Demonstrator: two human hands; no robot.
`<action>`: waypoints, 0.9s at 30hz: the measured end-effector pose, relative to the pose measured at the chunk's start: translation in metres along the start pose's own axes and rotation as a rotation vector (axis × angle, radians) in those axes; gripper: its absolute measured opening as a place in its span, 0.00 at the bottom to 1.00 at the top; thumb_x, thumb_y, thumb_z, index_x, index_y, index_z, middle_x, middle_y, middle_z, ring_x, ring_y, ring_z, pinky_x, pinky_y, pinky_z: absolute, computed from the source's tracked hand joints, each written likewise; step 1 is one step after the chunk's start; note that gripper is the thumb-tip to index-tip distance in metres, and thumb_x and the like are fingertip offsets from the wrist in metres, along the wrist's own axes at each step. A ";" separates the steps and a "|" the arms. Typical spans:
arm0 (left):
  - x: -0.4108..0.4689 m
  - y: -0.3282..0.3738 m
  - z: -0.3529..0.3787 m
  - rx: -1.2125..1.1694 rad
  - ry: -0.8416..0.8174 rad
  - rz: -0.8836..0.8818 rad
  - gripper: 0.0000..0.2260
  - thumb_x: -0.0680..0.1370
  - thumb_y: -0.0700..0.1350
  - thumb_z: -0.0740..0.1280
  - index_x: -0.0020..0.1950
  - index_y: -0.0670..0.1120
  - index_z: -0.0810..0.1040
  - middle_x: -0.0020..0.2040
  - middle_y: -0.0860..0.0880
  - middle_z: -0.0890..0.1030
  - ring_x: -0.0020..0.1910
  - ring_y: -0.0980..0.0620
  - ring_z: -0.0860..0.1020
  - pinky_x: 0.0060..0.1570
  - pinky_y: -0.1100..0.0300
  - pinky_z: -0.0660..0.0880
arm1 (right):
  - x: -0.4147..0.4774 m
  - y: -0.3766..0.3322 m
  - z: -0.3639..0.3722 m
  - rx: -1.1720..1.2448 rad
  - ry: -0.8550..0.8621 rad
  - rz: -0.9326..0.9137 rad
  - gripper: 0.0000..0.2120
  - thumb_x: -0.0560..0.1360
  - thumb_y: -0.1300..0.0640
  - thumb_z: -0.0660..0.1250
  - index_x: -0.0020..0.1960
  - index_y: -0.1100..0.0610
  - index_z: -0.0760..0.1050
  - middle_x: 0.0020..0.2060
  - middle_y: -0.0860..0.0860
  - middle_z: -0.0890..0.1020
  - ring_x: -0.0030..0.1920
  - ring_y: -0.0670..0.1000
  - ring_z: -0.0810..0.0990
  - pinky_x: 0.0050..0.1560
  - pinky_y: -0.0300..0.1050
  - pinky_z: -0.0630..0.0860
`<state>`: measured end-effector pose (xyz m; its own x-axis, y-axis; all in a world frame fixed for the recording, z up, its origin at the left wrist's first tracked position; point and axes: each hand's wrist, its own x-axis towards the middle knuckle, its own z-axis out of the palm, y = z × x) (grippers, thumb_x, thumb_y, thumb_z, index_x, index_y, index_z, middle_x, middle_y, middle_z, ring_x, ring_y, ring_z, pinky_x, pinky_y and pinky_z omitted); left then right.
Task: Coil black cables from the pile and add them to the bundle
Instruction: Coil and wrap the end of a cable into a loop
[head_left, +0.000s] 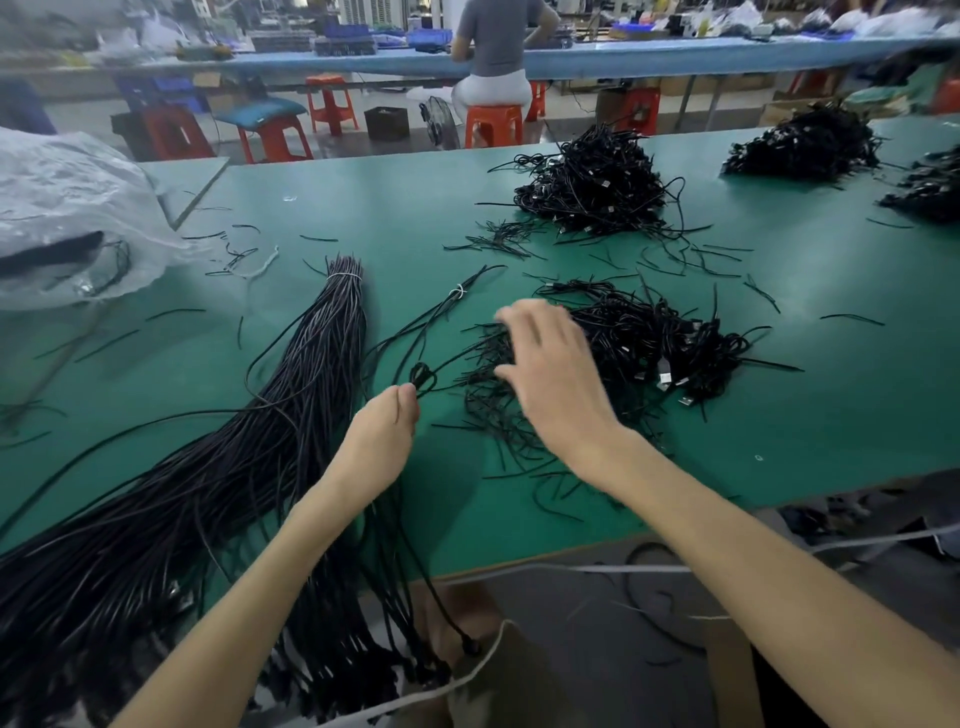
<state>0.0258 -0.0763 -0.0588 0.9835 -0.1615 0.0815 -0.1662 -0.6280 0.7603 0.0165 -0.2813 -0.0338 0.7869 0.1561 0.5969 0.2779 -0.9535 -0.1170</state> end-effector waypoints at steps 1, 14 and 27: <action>0.002 0.000 0.002 -0.034 0.035 -0.024 0.18 0.88 0.46 0.51 0.37 0.46 0.62 0.34 0.50 0.66 0.33 0.51 0.64 0.36 0.54 0.62 | 0.002 0.010 -0.001 0.009 0.006 0.102 0.25 0.75 0.58 0.75 0.69 0.60 0.71 0.65 0.57 0.74 0.66 0.55 0.72 0.70 0.47 0.67; -0.007 0.001 0.023 -0.385 0.057 -0.037 0.19 0.89 0.48 0.49 0.38 0.47 0.61 0.29 0.56 0.61 0.27 0.56 0.58 0.28 0.64 0.59 | -0.007 0.059 0.016 -0.056 -0.332 0.391 0.05 0.80 0.52 0.70 0.48 0.53 0.79 0.47 0.51 0.82 0.58 0.57 0.74 0.60 0.54 0.64; -0.007 -0.003 0.024 -0.463 0.051 -0.044 0.18 0.88 0.48 0.50 0.39 0.47 0.60 0.29 0.56 0.59 0.27 0.56 0.56 0.26 0.65 0.58 | 0.003 0.056 0.005 0.162 -0.128 0.403 0.05 0.83 0.55 0.65 0.48 0.52 0.74 0.46 0.47 0.78 0.54 0.53 0.74 0.57 0.49 0.59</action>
<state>0.0176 -0.0916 -0.0767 0.9930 -0.0977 0.0658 -0.0864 -0.2253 0.9705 0.0365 -0.3328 -0.0425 0.9088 -0.1790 0.3769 0.0101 -0.8936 -0.4487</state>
